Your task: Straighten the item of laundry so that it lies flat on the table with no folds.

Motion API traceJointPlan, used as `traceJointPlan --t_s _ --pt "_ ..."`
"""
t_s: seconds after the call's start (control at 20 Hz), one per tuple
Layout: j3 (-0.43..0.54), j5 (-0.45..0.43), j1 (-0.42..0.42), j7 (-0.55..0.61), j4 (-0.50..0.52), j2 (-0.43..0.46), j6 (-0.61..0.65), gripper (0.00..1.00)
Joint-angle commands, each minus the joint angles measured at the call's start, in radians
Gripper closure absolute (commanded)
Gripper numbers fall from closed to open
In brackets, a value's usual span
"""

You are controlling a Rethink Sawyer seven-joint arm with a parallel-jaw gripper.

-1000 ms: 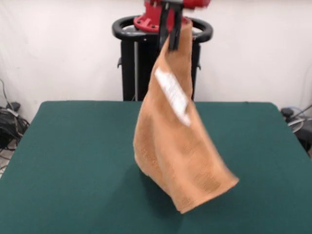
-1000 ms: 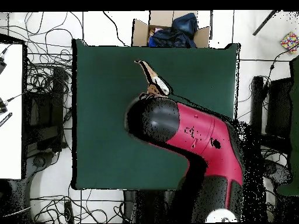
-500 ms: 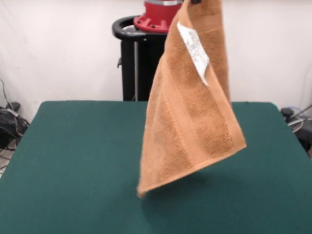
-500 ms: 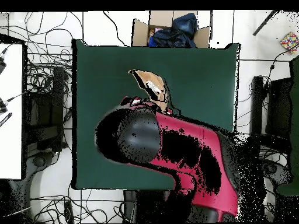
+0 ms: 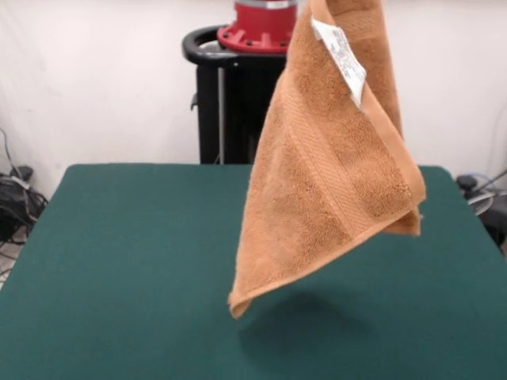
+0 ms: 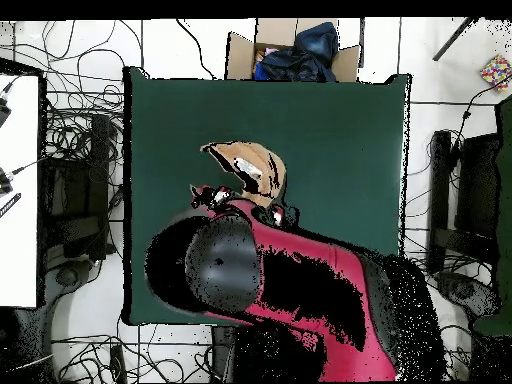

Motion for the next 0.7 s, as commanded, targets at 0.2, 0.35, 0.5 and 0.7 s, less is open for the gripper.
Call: traceJointPlan --t_s 0.2,0.35,0.5,0.7 --pt "-0.036 -0.014 0.067 0.210 0.191 -0.064 0.024 1.00" --pt "-0.036 -0.001 0.068 0.206 0.224 -0.074 0.009 1.00" --pt "-0.052 -0.018 0.094 0.242 0.217 -0.087 0.027 1.00" --pt "-0.074 -0.033 0.138 0.295 0.206 -0.103 0.057 1.00"
